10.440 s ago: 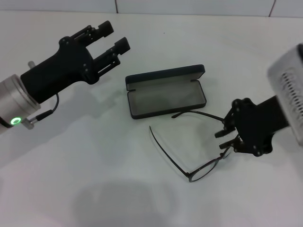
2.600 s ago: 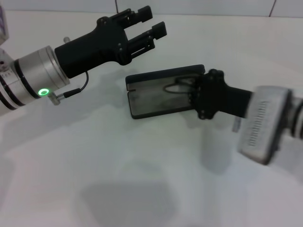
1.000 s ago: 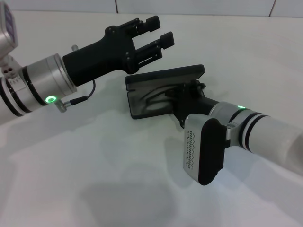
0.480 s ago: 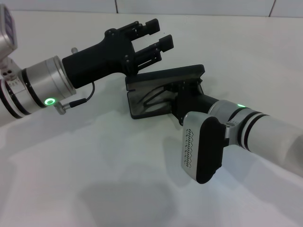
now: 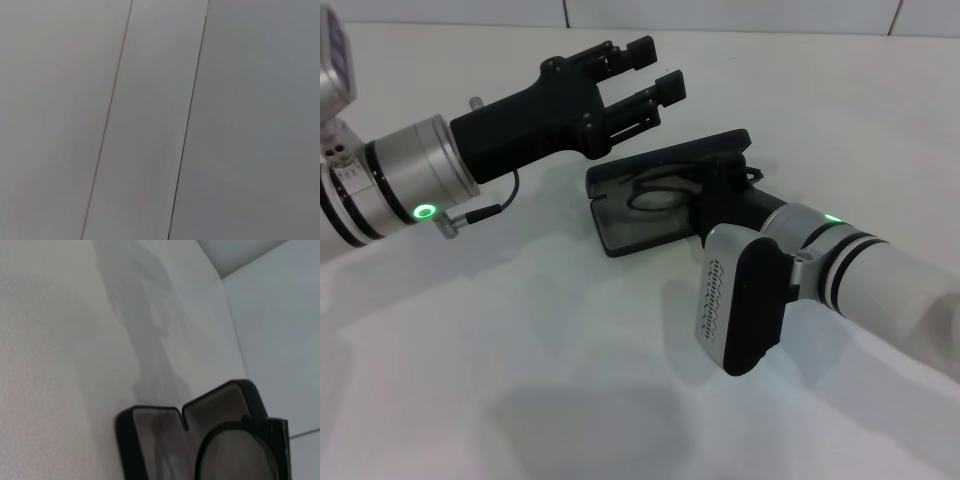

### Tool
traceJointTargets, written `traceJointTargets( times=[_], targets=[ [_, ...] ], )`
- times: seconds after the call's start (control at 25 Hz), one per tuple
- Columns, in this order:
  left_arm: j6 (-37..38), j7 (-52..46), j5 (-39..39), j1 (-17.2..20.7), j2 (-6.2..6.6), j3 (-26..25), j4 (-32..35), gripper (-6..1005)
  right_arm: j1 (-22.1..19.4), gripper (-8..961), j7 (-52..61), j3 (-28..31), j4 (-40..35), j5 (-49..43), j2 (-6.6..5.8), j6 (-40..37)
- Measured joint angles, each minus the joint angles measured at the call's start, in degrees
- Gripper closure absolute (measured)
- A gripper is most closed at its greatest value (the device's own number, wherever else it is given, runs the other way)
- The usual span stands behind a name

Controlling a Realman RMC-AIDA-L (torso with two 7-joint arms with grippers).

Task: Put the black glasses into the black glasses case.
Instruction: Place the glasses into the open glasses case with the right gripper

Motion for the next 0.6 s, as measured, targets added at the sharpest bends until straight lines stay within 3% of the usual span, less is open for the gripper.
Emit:
traceJointTargets(
  times=[0.6],
  targets=[
    [0.11, -0.04, 0.12, 0.45, 0.31, 0.01, 0.0, 404, -0.4, 698, -0.42, -2.24, -0.64, 0.62, 0.0, 2.34]
  ],
)
